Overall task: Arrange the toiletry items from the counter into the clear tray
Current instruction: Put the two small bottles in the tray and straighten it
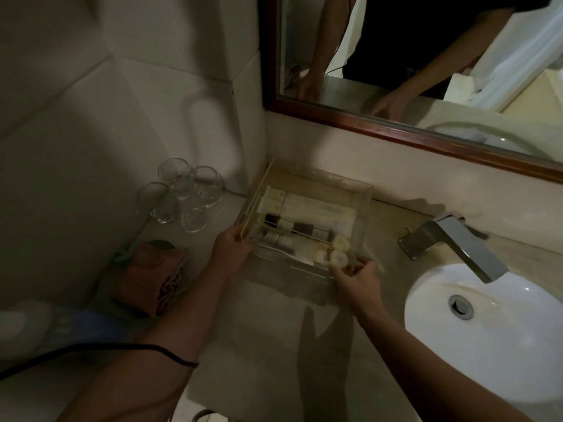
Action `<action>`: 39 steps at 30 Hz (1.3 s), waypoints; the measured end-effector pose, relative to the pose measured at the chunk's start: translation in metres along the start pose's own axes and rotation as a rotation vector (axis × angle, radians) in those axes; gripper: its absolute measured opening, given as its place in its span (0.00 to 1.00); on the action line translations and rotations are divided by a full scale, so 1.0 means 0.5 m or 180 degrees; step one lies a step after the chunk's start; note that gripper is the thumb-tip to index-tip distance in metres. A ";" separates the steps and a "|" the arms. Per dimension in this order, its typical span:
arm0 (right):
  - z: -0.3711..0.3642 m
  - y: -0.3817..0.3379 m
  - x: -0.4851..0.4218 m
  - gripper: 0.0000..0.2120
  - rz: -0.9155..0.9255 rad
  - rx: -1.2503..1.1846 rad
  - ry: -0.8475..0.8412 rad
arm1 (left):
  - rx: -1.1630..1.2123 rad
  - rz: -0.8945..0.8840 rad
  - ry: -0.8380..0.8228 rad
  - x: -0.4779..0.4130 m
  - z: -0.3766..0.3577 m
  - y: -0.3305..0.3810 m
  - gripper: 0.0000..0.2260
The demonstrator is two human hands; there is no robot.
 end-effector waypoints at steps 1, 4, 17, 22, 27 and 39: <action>-0.003 -0.002 -0.001 0.29 0.0076 -0.0013 0.0029 | -0.0021 -0.0110 -0.0012 -0.002 -0.003 0.005 0.16; -0.013 -0.009 -0.006 0.44 0.0262 0.0070 0.0013 | -0.0020 -0.0327 0.0041 -0.005 -0.007 0.022 0.21; -0.003 -0.029 -0.053 0.31 0.0549 0.1015 0.0265 | -0.0583 -0.0096 0.0761 -0.031 -0.027 0.027 0.36; 0.006 -0.026 -0.074 0.31 0.0434 0.1253 0.0445 | -0.0596 -0.0191 0.0625 -0.060 -0.024 0.032 0.34; 0.015 -0.026 -0.089 0.29 0.0241 0.1334 0.0481 | -0.0686 -0.0163 0.0808 -0.076 -0.025 0.047 0.27; 0.023 -0.045 -0.076 0.25 0.0068 0.1302 0.0593 | -0.1066 0.0047 0.0584 -0.091 -0.026 0.061 0.29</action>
Point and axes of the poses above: each hand's wrist, its own x-axis away from the middle knuckle, its own z-axis out of the back of the hand, y = z × x, the point moved 7 cm from there along -x, towards the middle knuckle, and after that the axes turned 10 degrees about -x, right-handed, at the moved point
